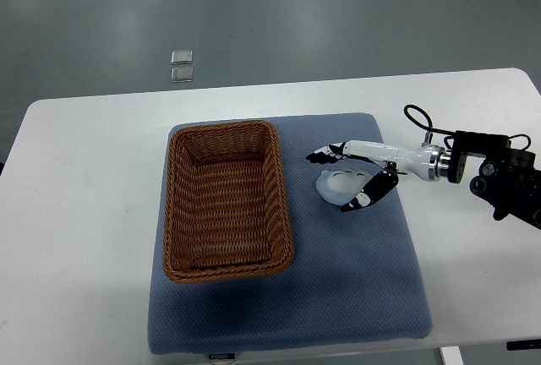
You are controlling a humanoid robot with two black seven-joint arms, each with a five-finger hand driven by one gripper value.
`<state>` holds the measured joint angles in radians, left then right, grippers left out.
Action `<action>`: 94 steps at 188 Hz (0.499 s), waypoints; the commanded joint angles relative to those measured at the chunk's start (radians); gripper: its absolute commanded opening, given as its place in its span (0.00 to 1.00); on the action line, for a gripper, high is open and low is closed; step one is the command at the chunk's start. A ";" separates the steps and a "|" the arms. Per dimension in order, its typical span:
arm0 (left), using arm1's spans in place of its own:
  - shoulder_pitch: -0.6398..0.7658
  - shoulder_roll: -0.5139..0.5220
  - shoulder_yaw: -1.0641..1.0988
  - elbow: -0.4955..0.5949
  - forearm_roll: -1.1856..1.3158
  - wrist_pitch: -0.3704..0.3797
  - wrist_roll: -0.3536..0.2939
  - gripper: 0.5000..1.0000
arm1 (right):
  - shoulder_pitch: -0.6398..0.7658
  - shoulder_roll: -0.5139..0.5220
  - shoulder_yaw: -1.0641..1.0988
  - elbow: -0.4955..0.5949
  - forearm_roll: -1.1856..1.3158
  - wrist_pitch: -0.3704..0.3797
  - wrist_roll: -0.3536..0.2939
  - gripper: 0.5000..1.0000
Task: Place blue toy in brown basket
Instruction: 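Close the right hand fingers around the pale blue toy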
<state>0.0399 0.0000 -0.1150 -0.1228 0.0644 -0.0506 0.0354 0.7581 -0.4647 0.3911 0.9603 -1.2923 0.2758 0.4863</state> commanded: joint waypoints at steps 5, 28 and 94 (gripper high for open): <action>0.000 0.000 0.000 0.000 0.000 0.000 0.000 1.00 | -0.016 0.001 -0.005 -0.006 -0.002 -0.079 0.000 0.83; 0.000 0.000 0.000 0.000 0.000 0.000 0.000 1.00 | -0.019 0.001 -0.043 -0.009 -0.015 -0.148 0.000 0.82; 0.000 0.000 0.000 0.000 0.000 0.000 0.000 1.00 | -0.016 0.000 -0.067 -0.009 -0.018 -0.185 0.002 0.66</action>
<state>0.0399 0.0000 -0.1150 -0.1228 0.0644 -0.0506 0.0354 0.7421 -0.4647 0.3253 0.9506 -1.3092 0.0917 0.4876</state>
